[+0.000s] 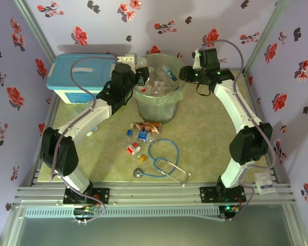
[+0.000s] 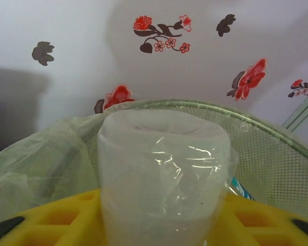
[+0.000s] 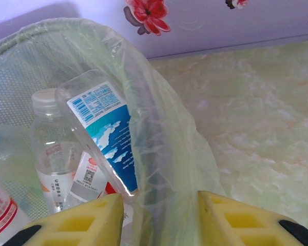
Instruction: Put the plastic bottles in the bin
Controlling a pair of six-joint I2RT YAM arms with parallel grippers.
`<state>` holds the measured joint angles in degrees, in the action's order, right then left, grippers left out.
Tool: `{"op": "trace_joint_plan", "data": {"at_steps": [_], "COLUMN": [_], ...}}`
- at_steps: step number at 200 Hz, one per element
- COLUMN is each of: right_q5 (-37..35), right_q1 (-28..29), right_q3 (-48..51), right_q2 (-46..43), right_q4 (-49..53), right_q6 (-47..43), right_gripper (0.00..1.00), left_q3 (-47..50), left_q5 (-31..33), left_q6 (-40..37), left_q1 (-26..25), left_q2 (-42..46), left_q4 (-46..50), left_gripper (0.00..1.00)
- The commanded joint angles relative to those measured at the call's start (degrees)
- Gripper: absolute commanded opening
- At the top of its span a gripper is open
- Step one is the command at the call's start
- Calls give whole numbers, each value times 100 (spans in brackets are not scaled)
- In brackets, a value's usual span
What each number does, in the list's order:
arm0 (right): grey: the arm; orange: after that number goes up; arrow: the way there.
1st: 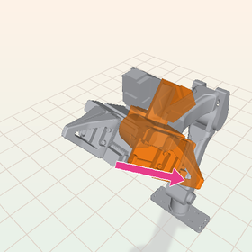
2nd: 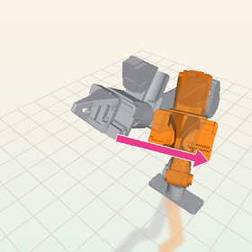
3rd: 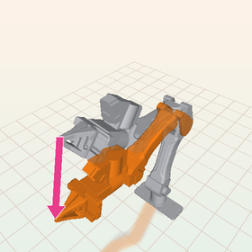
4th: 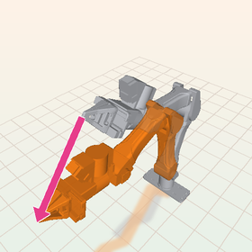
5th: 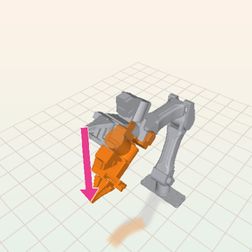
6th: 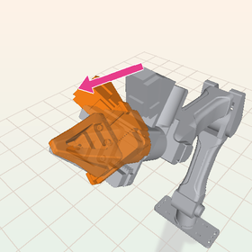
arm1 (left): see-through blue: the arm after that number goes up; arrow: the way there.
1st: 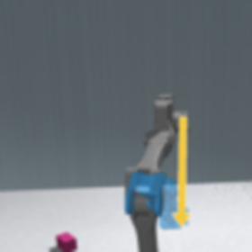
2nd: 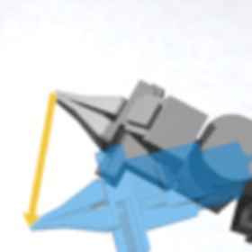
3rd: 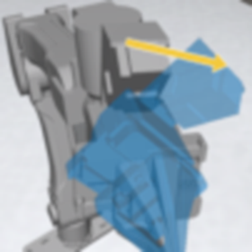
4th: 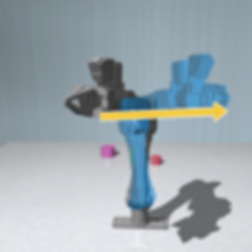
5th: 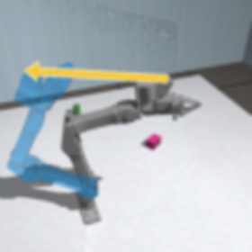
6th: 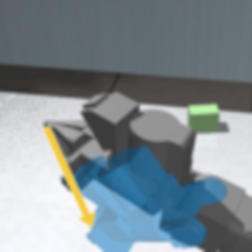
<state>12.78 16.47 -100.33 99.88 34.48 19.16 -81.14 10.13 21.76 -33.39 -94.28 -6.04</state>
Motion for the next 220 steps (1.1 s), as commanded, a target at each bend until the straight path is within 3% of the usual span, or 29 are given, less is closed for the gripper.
{"op": "trace_joint_plan", "data": {"at_steps": [1, 23, 48, 58, 92, 136, 179, 186, 220], "right_q5": [58, 75, 71, 80, 101, 81, 44, 49, 41], "right_q1": [-40, -40, -44, -46, -47, -47, -39, -51, -56], "right_q3": [-47, -46, -56, -57, -32, -9, -4, 1, -36], "right_q2": [72, 63, 79, 77, 77, 52, 32, 31, 53], "right_q4": [-64, -72, -66, -72, -82, -67, -39, -29, 8], "right_q6": [96, 108, 97, 99, 106, 89, 46, 36, 0], "right_gripper": [42, 42, 42, 42, 42, 42, 42, 42, 42], "left_q3": [246, 319, 70, -107, -1054, -3003, -5306, -5498, -5438], "left_q5": [-217, -292, -319, -321, -258, -89, -140, -111, 117], "left_q6": [383, 336, 10, -164, -734, -1373, -1871, -1919, -2111], "left_q1": [-69, -128, -149, -152, -142, -86, -44, -46, -80], "left_q2": [65, 102, 159, 192, 160, -663, -2103, -2208, -2157], "left_q4": [175, 321, 673, 796, 1310, 2629, 4737, 5055, 5759], "left_gripper": [51, 57, 84, 90, 92, 70, 29, 21, 6]}}
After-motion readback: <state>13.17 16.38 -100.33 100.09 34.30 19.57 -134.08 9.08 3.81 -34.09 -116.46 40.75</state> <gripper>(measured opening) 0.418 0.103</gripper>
